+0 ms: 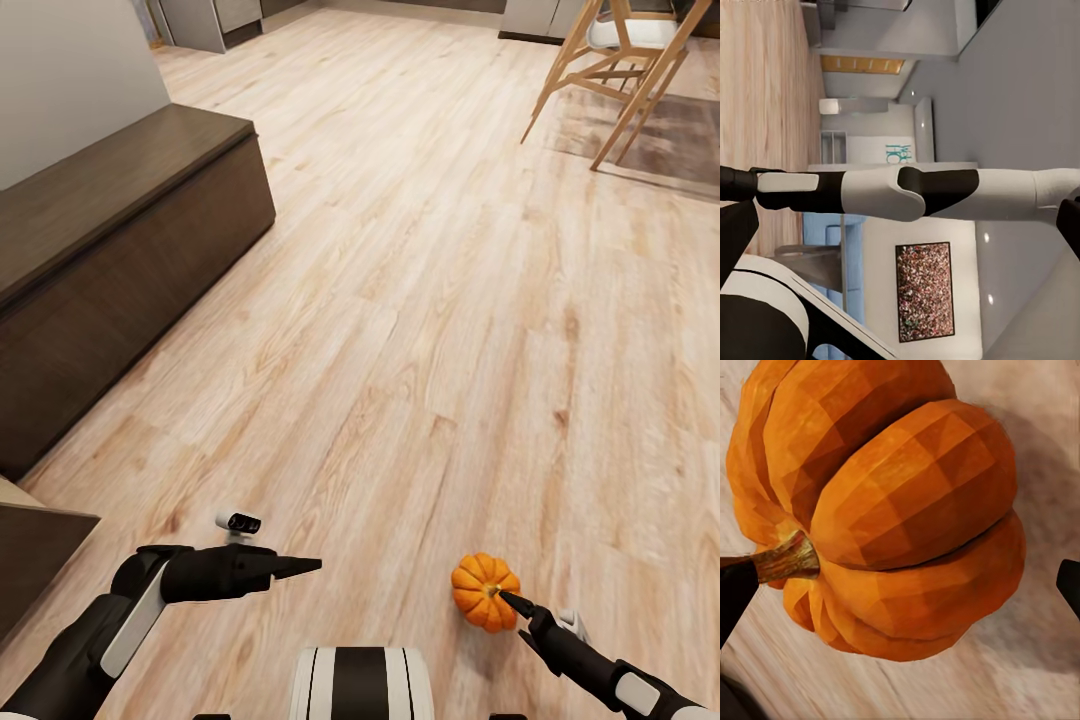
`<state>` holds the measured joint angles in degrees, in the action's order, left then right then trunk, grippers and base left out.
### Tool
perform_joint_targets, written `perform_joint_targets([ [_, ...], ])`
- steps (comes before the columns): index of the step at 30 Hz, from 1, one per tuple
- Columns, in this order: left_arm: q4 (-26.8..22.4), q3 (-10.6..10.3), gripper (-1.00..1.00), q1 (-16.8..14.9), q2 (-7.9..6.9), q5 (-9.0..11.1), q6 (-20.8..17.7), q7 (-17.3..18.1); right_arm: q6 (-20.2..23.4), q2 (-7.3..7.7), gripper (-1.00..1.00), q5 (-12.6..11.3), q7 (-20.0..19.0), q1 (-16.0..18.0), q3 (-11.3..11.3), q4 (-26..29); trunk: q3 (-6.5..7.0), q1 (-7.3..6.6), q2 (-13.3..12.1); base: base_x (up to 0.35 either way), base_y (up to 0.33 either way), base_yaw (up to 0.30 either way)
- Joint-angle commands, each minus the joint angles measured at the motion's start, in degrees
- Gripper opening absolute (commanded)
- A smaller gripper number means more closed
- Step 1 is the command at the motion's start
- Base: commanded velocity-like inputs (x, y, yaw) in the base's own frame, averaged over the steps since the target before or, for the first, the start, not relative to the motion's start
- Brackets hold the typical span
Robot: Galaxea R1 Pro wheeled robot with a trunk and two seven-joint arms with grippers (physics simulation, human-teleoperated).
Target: Place each of the two pumpkins and all three candles from the living room inside a cabinet in the living room (use any cabinet), then make sure every cabinet is closed, and position the cauldron so it is next to a table in the living room.
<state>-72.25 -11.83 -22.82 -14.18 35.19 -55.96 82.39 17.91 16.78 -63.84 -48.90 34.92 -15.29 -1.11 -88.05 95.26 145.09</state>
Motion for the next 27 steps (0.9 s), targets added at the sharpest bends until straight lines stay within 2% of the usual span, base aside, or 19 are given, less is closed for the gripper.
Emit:
perform_joint_targets([
  [1, 0.0, -0.1, 1.00, 0.0, -0.05, 0.2, -0.6, 0.1, 0.5, 0.00, 1.00, -0.6, -0.2, 0.1, -0.4, -0.1, -0.03, 0.01, 0.0, 0.206, -0.036, 0.000],
  [27, 0.0, -0.1, 1.00, 0.0, -0.05, 0.3, -0.5, 0.1, 0.5, 0.00, 1.00, -0.6, -0.2, 0.1, -0.5, -0.1, -0.03, 0.01, 0.0, 0.038, 0.007, 0.000],
])
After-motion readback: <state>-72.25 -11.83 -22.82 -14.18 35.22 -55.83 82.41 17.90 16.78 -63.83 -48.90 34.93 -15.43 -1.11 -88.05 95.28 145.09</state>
